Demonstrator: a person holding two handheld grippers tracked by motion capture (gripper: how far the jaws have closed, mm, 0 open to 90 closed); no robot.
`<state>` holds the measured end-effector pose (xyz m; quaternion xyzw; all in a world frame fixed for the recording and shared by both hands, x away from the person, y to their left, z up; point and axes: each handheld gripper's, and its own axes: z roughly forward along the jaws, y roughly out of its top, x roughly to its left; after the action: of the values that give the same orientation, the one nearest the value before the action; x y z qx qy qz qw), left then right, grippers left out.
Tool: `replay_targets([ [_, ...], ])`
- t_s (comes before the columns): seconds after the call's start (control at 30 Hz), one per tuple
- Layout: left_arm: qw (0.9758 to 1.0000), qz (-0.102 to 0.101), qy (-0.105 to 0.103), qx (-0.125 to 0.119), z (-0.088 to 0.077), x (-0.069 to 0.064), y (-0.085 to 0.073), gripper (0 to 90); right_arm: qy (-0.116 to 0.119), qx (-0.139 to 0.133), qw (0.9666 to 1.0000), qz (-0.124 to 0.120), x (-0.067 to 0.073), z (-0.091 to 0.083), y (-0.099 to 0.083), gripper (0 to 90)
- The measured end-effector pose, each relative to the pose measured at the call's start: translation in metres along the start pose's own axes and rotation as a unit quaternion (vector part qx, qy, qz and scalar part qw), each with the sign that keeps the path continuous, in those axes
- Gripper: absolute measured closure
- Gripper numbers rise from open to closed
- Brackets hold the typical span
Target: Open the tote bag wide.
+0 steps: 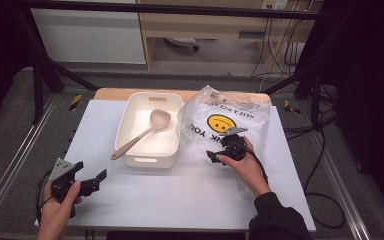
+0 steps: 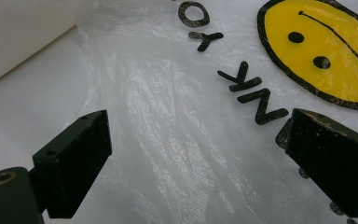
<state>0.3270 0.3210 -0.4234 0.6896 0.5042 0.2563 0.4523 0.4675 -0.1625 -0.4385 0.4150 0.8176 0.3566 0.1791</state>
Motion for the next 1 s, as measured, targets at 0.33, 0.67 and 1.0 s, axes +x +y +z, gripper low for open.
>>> replay_targets([
  [0.33,1.0000,0.000,-0.002,0.001,0.000,0.000,0.000,6.7,0.002,0.005,1.0000,-0.006,0.002,0.005,-0.002,7.1],
  [0.67,1.0000,0.000,0.000,0.003,0.000,0.000,-0.001,6.7,-0.005,-0.021,0.9997,-0.014,-0.006,0.000,0.006,7.6],
  [1.0,1.0000,0.002,0.001,0.009,0.003,0.000,-0.002,6.9,0.025,0.009,0.9993,-0.025,-0.009,0.021,0.001,7.9],
])
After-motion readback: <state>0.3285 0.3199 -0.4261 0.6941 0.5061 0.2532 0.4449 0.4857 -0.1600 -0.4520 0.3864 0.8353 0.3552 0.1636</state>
